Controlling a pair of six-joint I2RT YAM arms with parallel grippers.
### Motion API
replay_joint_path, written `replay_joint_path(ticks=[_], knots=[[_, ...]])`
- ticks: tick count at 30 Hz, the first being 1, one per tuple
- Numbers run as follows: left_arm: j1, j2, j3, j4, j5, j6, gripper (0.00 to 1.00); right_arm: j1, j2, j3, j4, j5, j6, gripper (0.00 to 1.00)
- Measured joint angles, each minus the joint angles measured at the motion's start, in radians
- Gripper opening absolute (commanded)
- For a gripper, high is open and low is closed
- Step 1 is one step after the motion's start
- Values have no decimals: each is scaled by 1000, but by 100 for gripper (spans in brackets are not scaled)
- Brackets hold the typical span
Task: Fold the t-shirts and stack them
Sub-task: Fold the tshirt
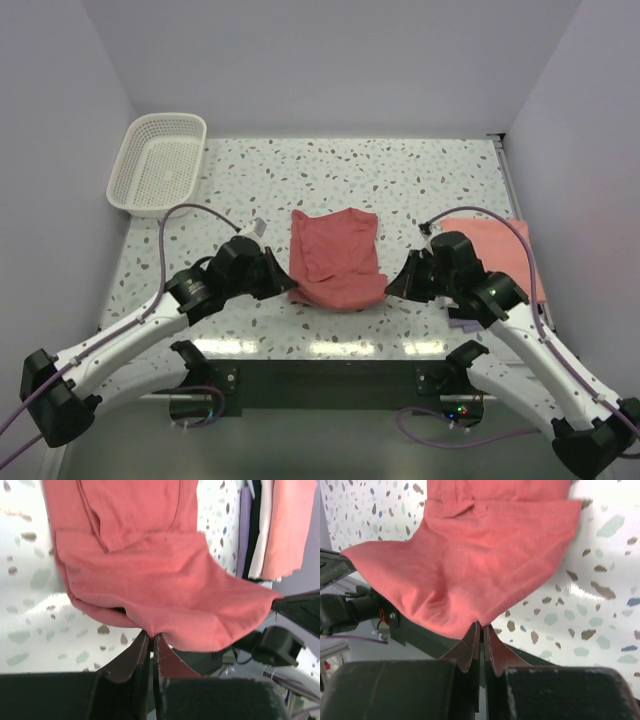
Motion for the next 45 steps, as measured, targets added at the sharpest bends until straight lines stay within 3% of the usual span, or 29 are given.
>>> replay_joint_path(ticks=[5,11,22,24,26,28,29,32,36,39,45], knots=[[122,168,139,32,16,74,0,-37,193,118,74,19,-35,0],[278,386,267,124,65,132,0,-201,496,269,192,-39,-68,0],[513,970,631,359,231,199,0,-342,1210,794,351,-160,-78,1],[536,1078,704,388,269,215,0,-348,1307,875,365,-175,-78,12],[558,1180,764,424,307,228,2,-352,1398,955,371,-192,-77,17],[576,1255,799,452,351,235,15,-355,1474,1030,370,-204,-77,29],[585,1279,806,463,372,238,28,-356,1502,1058,369,-206,-80,33],[613,1313,828,468,431,250,47,-363,1538,1097,356,-209,-87,48],[649,1305,875,481,471,263,56,-384,1526,1104,345,-200,-97,56],[674,1259,876,474,463,277,53,-403,1473,1061,340,-159,-115,56],[655,1087,780,478,394,276,26,-391,1230,857,351,-109,-128,53]])
